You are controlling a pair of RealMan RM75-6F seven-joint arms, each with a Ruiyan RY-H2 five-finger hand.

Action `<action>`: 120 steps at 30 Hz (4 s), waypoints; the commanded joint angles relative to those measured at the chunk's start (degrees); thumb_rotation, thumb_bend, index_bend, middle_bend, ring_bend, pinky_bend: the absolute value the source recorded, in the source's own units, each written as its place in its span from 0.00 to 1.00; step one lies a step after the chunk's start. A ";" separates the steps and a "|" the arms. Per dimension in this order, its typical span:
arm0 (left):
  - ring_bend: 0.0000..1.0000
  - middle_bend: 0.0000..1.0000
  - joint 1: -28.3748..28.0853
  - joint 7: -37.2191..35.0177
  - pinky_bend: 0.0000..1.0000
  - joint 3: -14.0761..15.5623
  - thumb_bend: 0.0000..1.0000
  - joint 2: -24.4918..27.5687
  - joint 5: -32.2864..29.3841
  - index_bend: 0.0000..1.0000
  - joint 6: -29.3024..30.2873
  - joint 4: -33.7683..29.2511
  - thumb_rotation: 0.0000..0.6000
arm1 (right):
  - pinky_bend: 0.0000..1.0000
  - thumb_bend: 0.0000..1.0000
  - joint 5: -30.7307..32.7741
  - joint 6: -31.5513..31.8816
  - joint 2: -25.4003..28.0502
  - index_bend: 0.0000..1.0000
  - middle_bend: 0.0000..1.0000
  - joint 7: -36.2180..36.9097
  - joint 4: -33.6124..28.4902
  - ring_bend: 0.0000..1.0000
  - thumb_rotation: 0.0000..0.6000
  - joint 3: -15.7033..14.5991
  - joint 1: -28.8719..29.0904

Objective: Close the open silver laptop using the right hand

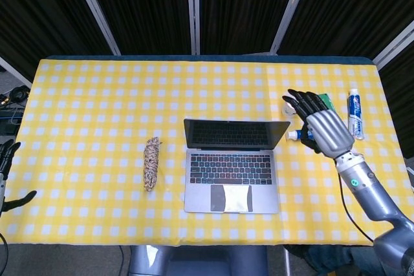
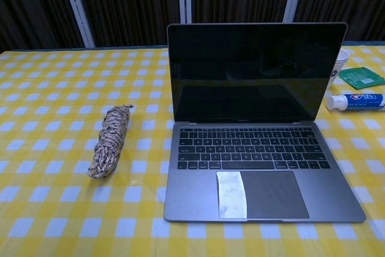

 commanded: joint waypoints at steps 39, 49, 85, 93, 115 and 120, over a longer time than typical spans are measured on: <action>0.00 0.00 -0.77 -1.14 0.00 -0.26 0.00 0.15 -1.82 0.00 -1.22 0.47 1.00 | 0.28 1.00 24.54 -19.32 -1.14 0.26 0.33 -9.45 -7.57 0.23 1.00 -2.38 18.49; 0.00 0.00 -0.82 -0.35 0.00 -0.12 0.00 -0.16 -1.74 0.00 -1.08 0.35 1.00 | 0.28 1.00 14.83 -18.81 0.91 0.26 0.33 -8.16 -13.09 0.23 1.00 -4.89 16.07; 0.00 0.00 -1.16 1.62 0.00 0.51 0.00 -1.10 -1.67 0.00 -1.61 0.10 1.00 | 0.28 1.00 -30.61 -4.47 -11.17 0.22 0.27 -18.00 3.93 0.21 1.00 -24.77 11.22; 0.00 0.00 -1.24 1.64 0.00 0.54 0.00 -1.13 -1.90 0.00 -1.82 0.16 1.00 | 0.28 1.00 -32.49 -4.47 -14.34 0.22 0.27 -19.30 10.08 0.21 1.00 -27.37 11.06; 0.00 0.00 -0.94 0.46 0.00 0.56 0.00 -0.64 -1.63 0.00 -1.26 0.18 1.00 | 0.20 0.79 -31.10 22.63 -9.01 0.14 0.19 -20.54 12.72 0.14 1.00 -21.42 3.63; 0.00 0.00 -0.68 -0.05 0.00 0.68 0.00 -0.32 -0.81 0.00 -0.58 0.19 1.00 | 0.01 0.03 -22.57 30.44 -7.06 0.00 0.02 -19.45 11.59 0.01 1.00 -18.80 -3.18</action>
